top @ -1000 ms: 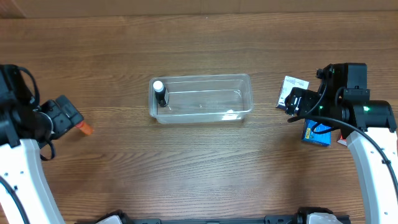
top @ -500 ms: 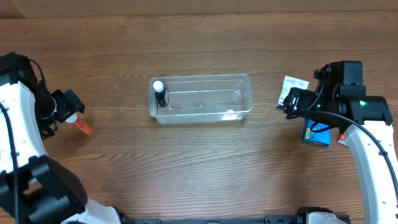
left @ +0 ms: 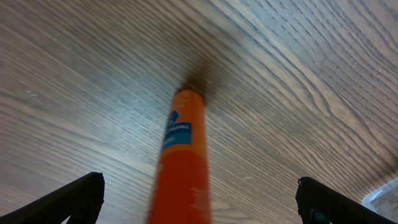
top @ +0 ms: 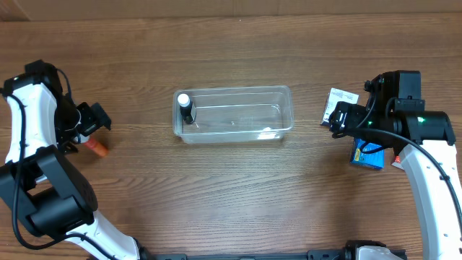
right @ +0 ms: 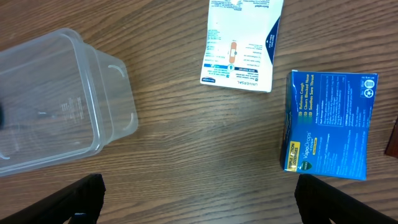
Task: Pack container
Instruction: 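Move the left gripper to the orange tube and grasp it, then place the orange tube in the container beside the bottle, release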
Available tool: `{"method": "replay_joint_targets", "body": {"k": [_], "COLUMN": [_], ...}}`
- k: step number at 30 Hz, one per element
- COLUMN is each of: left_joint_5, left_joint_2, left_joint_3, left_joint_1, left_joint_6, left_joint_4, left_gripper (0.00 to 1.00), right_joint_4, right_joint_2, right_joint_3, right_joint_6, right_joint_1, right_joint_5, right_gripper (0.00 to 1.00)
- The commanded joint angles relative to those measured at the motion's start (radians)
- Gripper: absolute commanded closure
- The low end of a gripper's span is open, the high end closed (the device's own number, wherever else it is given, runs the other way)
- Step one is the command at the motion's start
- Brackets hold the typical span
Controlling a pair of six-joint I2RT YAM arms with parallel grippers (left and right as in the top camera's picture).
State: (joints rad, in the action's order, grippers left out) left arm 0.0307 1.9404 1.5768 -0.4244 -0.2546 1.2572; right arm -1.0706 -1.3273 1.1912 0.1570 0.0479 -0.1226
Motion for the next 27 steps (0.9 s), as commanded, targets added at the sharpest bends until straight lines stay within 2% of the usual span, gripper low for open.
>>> {"method": "replay_joint_targets", "body": {"k": [1, 3, 7, 10, 15, 23, 27], "left_joint_5": [0.01, 0.01, 0.01, 0.01, -0.007, -0.015, -0.015], "left_joint_2": [0.003, 0.003, 0.003, 0.003, 0.003, 0.003, 0.003], "left_joint_3": [0.0, 0.0, 0.0, 0.0, 0.0, 0.0, 0.0], "left_joint_1": [0.016, 0.016, 0.016, 0.016, 0.016, 0.016, 0.016], "left_joint_6": [0.014, 0.015, 0.015, 0.015, 0.015, 0.015, 0.015], "left_joint_4": [-0.011, -0.011, -0.006, -0.002, 0.009, 0.029, 0.036], "left_gripper": [0.05, 0.15, 0.25, 0.27, 0.4, 0.51, 0.6], "right_joint_4": [0.002, 0.002, 0.001, -0.001, -0.002, -0.003, -0.005], "right_joint_2": [0.001, 0.001, 0.001, 0.001, 0.001, 0.001, 0.001], "right_joint_3": [0.026, 0.026, 0.026, 0.026, 0.026, 0.026, 0.026], "right_joint_6": [0.004, 0.004, 0.004, 0.004, 0.004, 0.004, 0.004], "right_joint_1": [0.003, 0.003, 0.003, 0.003, 0.003, 0.003, 0.003], "right_joint_5": [0.009, 0.009, 0.009, 0.009, 0.009, 0.009, 0.009], "right_gripper": [0.0, 0.0, 0.0, 0.0, 0.0, 0.0, 0.0]}}
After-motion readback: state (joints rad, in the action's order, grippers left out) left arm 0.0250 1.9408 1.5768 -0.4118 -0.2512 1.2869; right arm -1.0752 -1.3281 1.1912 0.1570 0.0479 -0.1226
